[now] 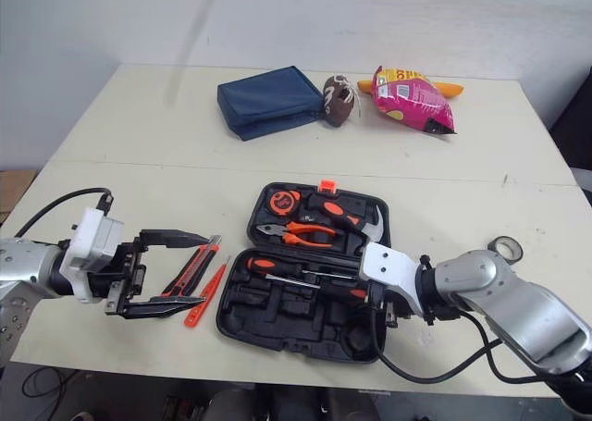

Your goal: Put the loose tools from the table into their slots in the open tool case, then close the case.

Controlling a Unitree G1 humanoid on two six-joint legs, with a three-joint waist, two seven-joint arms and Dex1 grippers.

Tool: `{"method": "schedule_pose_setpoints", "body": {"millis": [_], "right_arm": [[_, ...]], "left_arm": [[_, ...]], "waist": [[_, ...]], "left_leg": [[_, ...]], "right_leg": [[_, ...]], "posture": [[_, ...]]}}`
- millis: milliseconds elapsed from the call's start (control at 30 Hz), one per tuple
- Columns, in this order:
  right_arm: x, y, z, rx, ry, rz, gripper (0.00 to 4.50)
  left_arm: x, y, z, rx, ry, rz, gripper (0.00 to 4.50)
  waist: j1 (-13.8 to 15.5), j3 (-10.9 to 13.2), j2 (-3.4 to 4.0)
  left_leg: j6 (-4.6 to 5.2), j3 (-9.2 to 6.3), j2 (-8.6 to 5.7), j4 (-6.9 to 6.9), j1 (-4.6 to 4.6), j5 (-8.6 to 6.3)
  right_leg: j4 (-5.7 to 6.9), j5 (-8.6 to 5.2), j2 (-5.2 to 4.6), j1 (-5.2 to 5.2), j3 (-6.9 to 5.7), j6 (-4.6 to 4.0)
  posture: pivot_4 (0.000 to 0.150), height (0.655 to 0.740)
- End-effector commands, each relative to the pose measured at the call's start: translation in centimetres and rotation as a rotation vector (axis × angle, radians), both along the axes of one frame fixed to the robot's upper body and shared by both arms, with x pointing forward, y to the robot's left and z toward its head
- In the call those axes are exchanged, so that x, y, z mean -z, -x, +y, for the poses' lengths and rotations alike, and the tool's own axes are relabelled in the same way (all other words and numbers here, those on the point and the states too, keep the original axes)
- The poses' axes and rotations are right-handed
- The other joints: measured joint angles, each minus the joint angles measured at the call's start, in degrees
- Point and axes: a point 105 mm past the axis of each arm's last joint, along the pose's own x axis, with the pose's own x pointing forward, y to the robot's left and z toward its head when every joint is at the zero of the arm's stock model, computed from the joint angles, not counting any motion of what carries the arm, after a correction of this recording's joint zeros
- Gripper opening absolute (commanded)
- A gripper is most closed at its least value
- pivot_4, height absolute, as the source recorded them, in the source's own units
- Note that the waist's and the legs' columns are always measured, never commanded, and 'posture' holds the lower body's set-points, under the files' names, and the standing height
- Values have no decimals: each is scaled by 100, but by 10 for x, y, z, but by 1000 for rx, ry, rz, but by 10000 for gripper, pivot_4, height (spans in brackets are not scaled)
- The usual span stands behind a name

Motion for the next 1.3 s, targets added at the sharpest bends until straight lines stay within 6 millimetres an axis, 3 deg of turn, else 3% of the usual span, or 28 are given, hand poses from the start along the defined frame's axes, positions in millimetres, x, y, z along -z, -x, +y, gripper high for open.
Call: {"method": "schedule_pose_setpoints", "body": {"millis": [33,667,700,733,767,1167,1300], "right_arm": [[4,-2,-4,10,35,3,9985],[11,2,-9,33,38,54,9985],[10,2,-8,27,32,44,14985],[8,2,-7,18,24,35,20385],[6,2,-6,10,15,30,22748],[-26,4,-17,-33,-88,-13,22748],[-43,-2,-1,-121,-266,-152,22748]], "left_arm": [[-5,3,-5,22,-10,-25,45000],[-4,2,-8,10,0,-30,45000],[-4,2,-8,9,1,-30,45000],[-4,2,-8,8,2,-30,45000],[-4,2,-8,8,2,-30,45000],[-3,4,-5,-4,2,-24,45000],[-3,3,-5,-6,6,-33,45000]], "waist": [[-1,0,-1],[18,-13,-21],[18,-13,-21],[18,-13,-21],[19,-13,-21],[15,-10,-17],[8,-11,-18]], "left_leg": [[0,0,0,1,0,0],[2,-1,-1,4,1,0],[2,-1,-1,4,1,0],[2,-1,-1,4,1,0],[2,-1,-1,4,0,0],[2,-1,0,2,-1,0],[2,-1,0,3,-1,0]], "right_leg": [[0,1,0,0,0,0],[-2,2,-2,5,-1,0],[-2,2,-2,5,-1,0],[-2,2,-2,5,-1,0],[-2,2,-2,5,-1,0],[-1,2,1,2,-2,0],[-1,2,2,3,-2,0]], "posture": [[1500,7400],[1500,7400],[1500,7400],[1500,7400],[1500,7400],[1500,7400],[1500,7400]]}}
